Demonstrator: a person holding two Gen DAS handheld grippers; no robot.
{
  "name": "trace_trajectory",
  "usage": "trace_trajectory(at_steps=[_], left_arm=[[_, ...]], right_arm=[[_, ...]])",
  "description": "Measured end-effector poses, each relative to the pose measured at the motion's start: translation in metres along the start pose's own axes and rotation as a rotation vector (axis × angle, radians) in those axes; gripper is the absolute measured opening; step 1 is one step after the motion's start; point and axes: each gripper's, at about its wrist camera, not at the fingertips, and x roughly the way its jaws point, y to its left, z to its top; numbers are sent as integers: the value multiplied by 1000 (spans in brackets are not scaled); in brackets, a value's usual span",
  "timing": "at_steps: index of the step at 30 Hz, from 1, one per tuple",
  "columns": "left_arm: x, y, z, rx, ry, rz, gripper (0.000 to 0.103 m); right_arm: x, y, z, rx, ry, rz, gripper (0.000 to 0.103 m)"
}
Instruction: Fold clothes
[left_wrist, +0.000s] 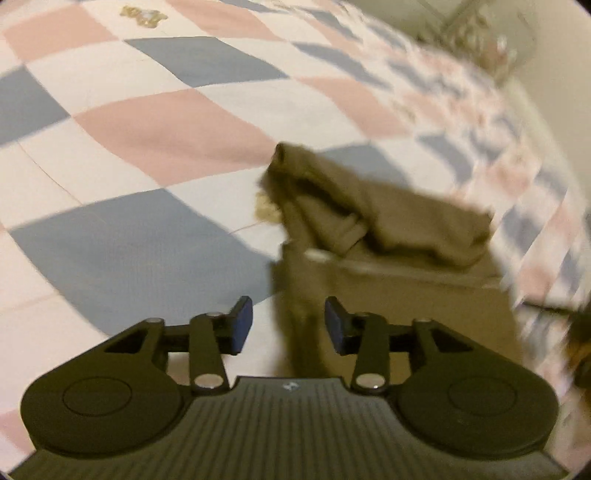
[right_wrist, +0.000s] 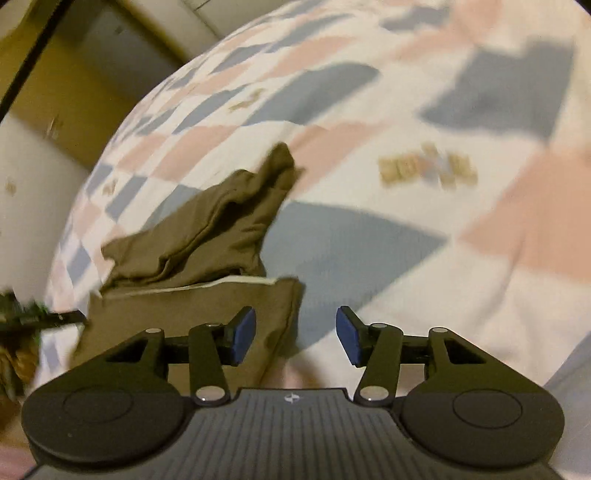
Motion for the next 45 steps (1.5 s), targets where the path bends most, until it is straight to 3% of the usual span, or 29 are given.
trace_trajectory(at_steps=[4,5,7,10,18,22,25,29,36,39,40,41,43,45], left_arm=[[28,-11,5,33,22,38,28],[32,-14,4,55,23,47,14],[33,-22,0,100,4,60,6],[22,-32,-5,135,-35,76,4],[-39,-53,2,233,-166,-28,2],[-46,-48,29,213,-236,2,2],[-30,-41,54,189,-266,9,2],[12,-31,78,184,-227,52,2],[62,-20,82,188,-154,136,2],[65,-24,82,202,-148,184,9],[65,-26,82,205,-145,203,14],[62,-27,84,199,-151,218,16],[45,-31,84,184,-206,229,16],[27,-35,85,168,-265,240,15]], right_arm=[[17,-1,-2,32,-44,18,49],[18,0,-1,34,-51,35,30],[20,5,2,-2,-53,68,10],[16,18,7,-80,-47,83,4],[-42,52,41,-183,-238,168,4],[-45,55,64,-170,-321,139,4],[-25,57,83,-169,-329,95,4],[22,48,102,-146,-290,31,4],[78,31,104,-131,-180,-105,4],[89,32,103,-121,-140,-157,4],[88,35,104,-122,-143,-180,13],[84,42,104,-136,-162,-214,28],[75,57,104,-170,-206,-269,29],[61,76,99,-230,-267,-254,29]])
